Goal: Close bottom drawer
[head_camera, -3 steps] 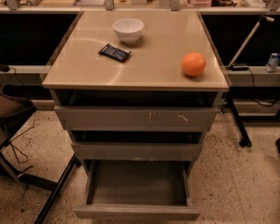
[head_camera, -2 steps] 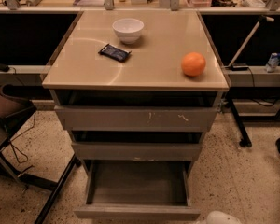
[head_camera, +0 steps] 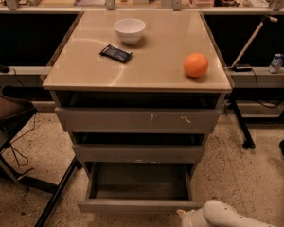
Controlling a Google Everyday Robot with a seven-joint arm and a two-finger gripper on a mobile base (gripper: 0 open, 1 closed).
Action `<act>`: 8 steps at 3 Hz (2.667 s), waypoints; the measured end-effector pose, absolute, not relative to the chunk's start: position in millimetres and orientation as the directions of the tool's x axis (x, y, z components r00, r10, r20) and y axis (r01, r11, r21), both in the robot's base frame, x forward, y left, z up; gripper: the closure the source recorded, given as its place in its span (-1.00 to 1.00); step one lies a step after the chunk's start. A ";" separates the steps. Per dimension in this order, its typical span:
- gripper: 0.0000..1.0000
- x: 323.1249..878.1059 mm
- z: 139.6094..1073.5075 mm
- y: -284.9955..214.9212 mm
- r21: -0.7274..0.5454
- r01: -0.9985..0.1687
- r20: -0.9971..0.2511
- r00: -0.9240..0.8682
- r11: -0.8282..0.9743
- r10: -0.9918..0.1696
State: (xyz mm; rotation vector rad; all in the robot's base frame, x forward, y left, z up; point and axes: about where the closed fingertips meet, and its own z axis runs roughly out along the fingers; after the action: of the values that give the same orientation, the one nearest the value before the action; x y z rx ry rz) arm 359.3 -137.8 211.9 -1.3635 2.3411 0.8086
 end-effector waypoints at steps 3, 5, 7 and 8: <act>-1.00 389.5 189.0 -117.1 0.378 -0.864 -0.570 -0.500 0.332 -0.652; -1.00 445.8 194.5 -98.2 0.369 -0.877 -0.614 -0.479 0.309 -0.627; -1.00 508.8 216.4 -80.0 0.319 -0.882 -0.638 -0.471 0.347 -0.610; -1.00 526.8 211.4 -78.7 0.333 -0.874 -0.648 -0.486 0.355 -0.586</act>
Offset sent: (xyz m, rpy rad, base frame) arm 0.0279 -0.0169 -0.0247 0.0447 0.0121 -0.0326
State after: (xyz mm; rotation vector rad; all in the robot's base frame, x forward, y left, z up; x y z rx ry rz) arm 526.8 -78.7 211.4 -1.2740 2.2034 0.9263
